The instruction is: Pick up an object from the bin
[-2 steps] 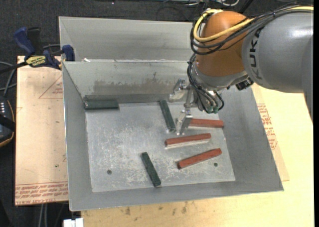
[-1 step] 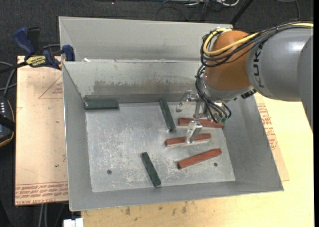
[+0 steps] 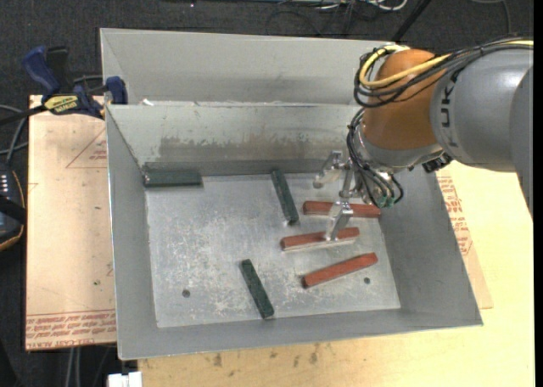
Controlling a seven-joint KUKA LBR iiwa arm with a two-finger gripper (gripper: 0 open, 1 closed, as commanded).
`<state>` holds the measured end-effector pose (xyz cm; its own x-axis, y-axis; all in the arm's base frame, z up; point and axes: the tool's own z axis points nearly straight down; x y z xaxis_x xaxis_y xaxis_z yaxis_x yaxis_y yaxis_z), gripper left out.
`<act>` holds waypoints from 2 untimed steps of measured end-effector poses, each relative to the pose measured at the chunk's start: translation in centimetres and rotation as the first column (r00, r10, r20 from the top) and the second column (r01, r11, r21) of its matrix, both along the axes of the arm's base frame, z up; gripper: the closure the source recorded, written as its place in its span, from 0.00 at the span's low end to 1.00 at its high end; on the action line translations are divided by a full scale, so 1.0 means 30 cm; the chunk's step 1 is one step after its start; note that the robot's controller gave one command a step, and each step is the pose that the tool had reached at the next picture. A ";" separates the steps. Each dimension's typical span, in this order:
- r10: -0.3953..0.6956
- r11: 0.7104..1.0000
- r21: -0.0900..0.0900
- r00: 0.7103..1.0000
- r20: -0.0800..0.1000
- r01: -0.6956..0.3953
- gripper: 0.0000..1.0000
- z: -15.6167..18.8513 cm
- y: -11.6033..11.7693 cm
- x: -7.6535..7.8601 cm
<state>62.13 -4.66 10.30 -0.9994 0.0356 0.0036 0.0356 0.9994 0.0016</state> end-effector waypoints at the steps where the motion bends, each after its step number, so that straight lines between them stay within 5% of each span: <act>1: -0.012 1.000 -0.001 1.000 0.008 0.012 0.00 0.044 -0.070 0.014; 2: -0.104 0.995 0.000 0.995 -0.004 0.104 0.00 -0.084 -0.091 0.027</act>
Offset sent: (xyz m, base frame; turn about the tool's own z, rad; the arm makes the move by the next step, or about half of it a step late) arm 0.0061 -0.0273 -0.0330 0.1066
